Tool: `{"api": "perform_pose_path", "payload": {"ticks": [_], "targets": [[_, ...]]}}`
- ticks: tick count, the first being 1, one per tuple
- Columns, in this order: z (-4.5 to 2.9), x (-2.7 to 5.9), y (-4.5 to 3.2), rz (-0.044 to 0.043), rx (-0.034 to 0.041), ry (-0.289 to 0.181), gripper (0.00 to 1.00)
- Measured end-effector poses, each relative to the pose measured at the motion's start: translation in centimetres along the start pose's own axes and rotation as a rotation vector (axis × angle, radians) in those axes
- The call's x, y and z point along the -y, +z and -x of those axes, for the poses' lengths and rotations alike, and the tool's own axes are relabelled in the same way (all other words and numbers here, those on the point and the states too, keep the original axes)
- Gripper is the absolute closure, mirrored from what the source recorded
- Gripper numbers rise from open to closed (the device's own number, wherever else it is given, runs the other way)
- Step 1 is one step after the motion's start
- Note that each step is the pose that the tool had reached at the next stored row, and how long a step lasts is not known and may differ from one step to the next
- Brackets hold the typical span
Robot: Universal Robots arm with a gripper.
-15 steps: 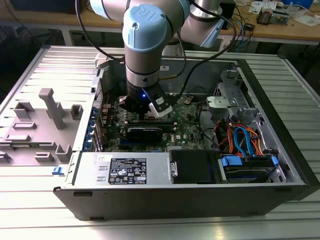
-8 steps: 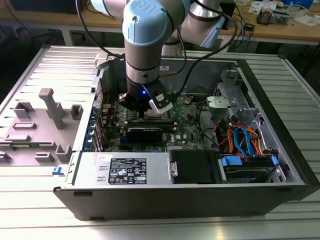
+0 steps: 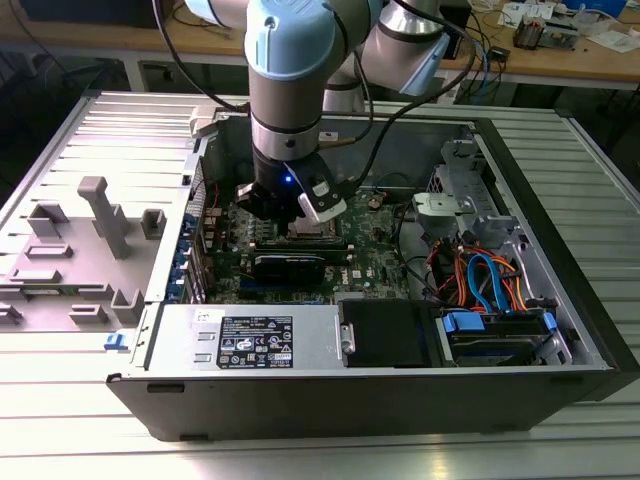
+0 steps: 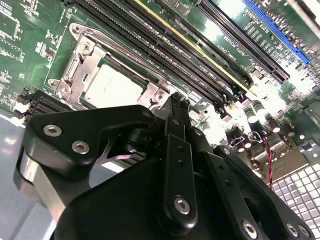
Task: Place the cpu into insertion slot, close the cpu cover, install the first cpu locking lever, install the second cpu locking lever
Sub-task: 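Install the second cpu locking lever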
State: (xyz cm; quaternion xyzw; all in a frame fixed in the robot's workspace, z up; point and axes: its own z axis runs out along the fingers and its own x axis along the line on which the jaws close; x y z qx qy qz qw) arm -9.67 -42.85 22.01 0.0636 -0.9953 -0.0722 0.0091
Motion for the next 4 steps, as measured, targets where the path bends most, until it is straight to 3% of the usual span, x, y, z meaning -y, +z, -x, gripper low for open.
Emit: {"api": "perform_pose_path", "payload": {"ticks": [4], "targets": [[0.01,0.00,0.00,-0.0001,-0.0001,0.000,0.89]]}}
